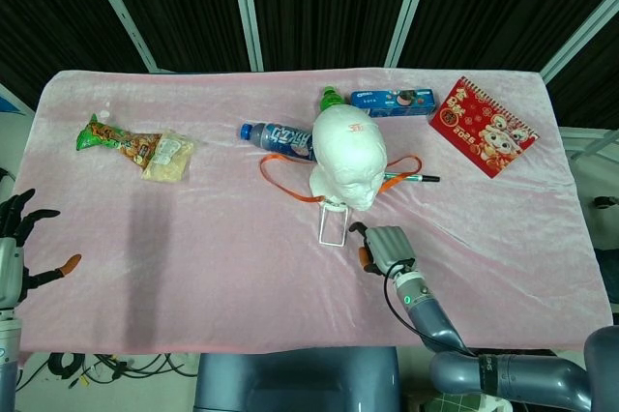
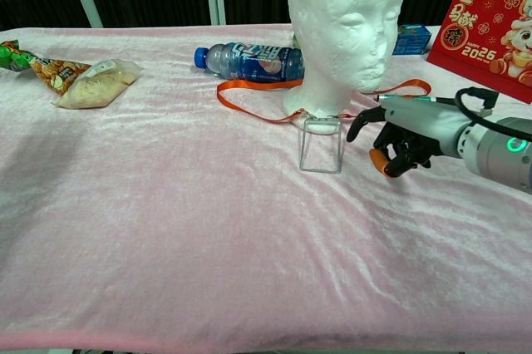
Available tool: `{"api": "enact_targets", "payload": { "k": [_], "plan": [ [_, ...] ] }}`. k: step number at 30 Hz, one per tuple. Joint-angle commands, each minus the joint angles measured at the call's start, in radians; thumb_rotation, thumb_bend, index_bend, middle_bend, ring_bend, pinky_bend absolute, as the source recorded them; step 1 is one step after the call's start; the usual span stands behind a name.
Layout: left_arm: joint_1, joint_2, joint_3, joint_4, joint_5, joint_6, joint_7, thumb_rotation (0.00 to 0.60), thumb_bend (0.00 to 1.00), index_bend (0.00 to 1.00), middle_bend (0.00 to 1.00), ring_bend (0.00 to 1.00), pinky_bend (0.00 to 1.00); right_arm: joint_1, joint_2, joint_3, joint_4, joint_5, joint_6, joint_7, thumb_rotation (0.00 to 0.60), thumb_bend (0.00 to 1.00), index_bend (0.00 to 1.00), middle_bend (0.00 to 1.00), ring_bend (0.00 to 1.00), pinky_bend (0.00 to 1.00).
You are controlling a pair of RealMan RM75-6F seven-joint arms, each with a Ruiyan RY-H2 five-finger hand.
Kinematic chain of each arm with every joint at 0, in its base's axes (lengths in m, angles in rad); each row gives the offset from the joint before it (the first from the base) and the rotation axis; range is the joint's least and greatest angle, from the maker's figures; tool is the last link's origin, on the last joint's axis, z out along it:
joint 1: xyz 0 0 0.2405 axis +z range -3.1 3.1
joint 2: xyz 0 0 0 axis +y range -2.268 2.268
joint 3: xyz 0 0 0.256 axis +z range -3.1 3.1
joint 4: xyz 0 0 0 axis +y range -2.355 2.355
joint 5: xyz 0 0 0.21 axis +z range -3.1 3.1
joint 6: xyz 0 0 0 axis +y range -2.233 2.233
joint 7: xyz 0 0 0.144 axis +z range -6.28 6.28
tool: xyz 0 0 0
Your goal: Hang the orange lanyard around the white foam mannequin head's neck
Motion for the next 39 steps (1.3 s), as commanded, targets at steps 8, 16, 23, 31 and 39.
{"api": "enact_targets", "payload": {
  "k": [8,16,23,31,39],
  "plan": [
    [0.005,0.005,-0.011,-0.002,-0.003,-0.007,-0.011,0.600,0.13,0.30,0.07,0.00,0.00,0.036,-0.070,0.021,0.066,0.043,-0.014,-0.012,0.600,0.61,0.27,0.72,0.76,0.74],
    [0.010,0.008,-0.017,-0.003,-0.002,-0.012,-0.014,0.600,0.13,0.30,0.07,0.00,0.00,0.057,-0.105,0.027,0.107,0.078,-0.026,-0.026,0.600,0.61,0.27,0.72,0.77,0.74],
    [0.013,0.009,-0.022,-0.004,-0.004,-0.016,-0.016,0.600,0.13,0.30,0.07,0.00,0.00,0.078,-0.125,0.040,0.115,0.109,-0.042,-0.034,0.600,0.61,0.27,0.73,0.77,0.74],
    [0.016,0.010,-0.026,-0.004,-0.004,-0.023,-0.020,0.600,0.13,0.30,0.07,0.00,0.00,0.091,-0.129,0.039,0.094,0.133,-0.037,-0.050,0.600,0.62,0.28,0.72,0.77,0.74],
    [0.021,0.013,-0.029,-0.007,-0.001,-0.021,-0.019,0.600,0.13,0.30,0.07,0.00,0.00,0.092,-0.127,0.021,0.069,0.144,-0.030,-0.061,0.600,0.62,0.29,0.73,0.77,0.74]
  ]
}}
